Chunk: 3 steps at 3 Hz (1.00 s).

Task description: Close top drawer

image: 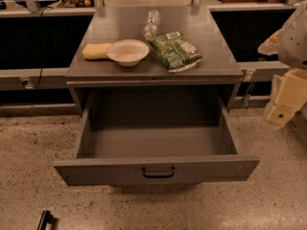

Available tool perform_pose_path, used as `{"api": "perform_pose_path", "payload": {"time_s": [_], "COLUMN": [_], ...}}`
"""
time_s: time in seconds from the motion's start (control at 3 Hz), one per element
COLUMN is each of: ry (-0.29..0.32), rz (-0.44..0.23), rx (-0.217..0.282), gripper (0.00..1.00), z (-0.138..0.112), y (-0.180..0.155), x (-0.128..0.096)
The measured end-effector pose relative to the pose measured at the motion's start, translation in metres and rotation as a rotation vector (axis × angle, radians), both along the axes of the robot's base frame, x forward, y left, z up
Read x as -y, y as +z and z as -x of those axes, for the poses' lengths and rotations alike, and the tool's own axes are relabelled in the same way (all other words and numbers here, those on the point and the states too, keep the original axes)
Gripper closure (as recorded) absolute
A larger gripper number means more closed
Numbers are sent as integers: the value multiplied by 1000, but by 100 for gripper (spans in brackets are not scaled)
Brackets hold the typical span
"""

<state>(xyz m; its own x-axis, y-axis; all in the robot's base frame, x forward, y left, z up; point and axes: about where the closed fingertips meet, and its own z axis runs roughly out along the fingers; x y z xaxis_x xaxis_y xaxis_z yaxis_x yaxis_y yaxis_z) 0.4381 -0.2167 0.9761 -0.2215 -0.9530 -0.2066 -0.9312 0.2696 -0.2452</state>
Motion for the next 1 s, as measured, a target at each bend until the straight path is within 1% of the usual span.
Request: {"api": "perform_pose_path", "payload": {"time_s": [0.33, 0.67, 1.0], "ry": [0, 49, 152], "rz": [0, -45, -169], "rx": [0, -11, -44], "gripper": [0, 0, 0], "z": [0, -4, 2], "y": [0, -33, -115], "x": [0, -16, -47]}}
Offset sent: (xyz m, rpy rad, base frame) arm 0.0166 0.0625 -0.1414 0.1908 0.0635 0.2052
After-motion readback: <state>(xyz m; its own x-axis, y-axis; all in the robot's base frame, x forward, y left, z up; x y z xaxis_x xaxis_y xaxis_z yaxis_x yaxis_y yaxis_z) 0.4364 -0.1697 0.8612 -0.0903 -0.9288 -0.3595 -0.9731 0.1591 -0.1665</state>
